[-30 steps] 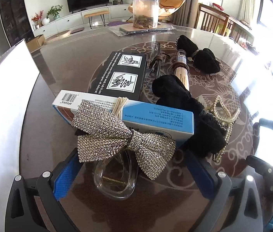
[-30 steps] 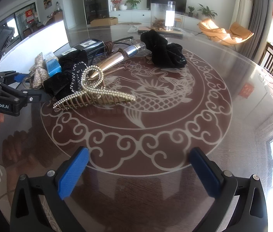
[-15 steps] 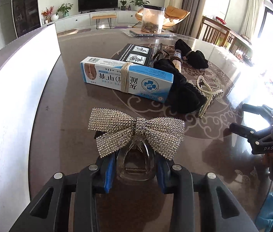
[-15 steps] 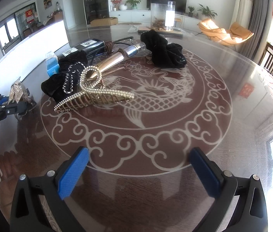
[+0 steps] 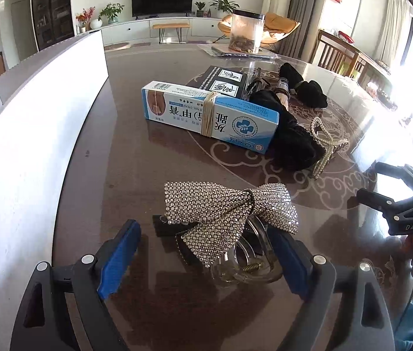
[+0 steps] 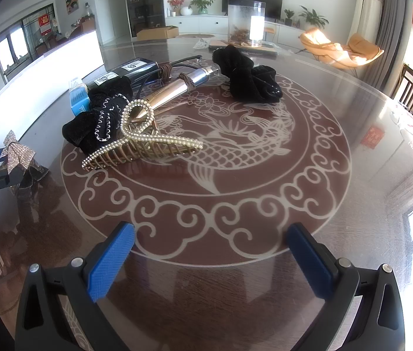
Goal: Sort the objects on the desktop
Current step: 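Lift the rhinestone bow clip off the table with the left gripper, then hold the bow clip in the left gripper while the right grasps the pearl-beaded clip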
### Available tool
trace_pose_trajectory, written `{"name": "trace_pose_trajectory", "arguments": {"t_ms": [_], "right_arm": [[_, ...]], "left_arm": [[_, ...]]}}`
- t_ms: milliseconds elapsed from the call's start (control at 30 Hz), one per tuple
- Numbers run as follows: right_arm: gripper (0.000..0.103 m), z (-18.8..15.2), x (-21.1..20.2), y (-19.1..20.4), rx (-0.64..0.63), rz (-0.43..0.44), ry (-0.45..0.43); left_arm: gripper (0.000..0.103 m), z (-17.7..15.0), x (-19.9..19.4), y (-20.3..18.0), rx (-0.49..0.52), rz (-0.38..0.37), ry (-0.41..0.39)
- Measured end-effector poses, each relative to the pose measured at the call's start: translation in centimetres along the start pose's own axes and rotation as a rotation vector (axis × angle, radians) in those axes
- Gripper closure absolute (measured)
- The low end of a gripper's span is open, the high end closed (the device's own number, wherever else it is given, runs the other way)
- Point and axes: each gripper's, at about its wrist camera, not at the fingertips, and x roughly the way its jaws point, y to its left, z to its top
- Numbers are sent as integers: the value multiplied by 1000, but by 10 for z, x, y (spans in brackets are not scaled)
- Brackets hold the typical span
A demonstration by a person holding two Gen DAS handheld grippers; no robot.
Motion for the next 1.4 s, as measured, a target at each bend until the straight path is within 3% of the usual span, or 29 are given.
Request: {"name": "trace_pose_trajectory", "arguments": {"t_ms": [133, 533, 600, 1233, 1333, 1400], "right_arm": [[0, 0, 0, 0, 0, 0, 0], [0, 0, 0, 0, 0, 0, 0], [0, 0, 0, 0, 0, 0, 0], [0, 0, 1, 0, 0, 1, 0], [2, 5, -5, 0, -67, 106, 7], [2, 11, -16, 5, -135, 104, -41]], "left_arm": [[12, 6, 15, -14, 72, 68, -15], [10, 6, 15, -13, 66, 45, -18], [0, 7, 18, -13, 63, 49, 4], [0, 5, 17, -13, 62, 44, 2], [0, 5, 17, -13, 62, 43, 2], [0, 5, 17, -13, 61, 43, 2]]}}
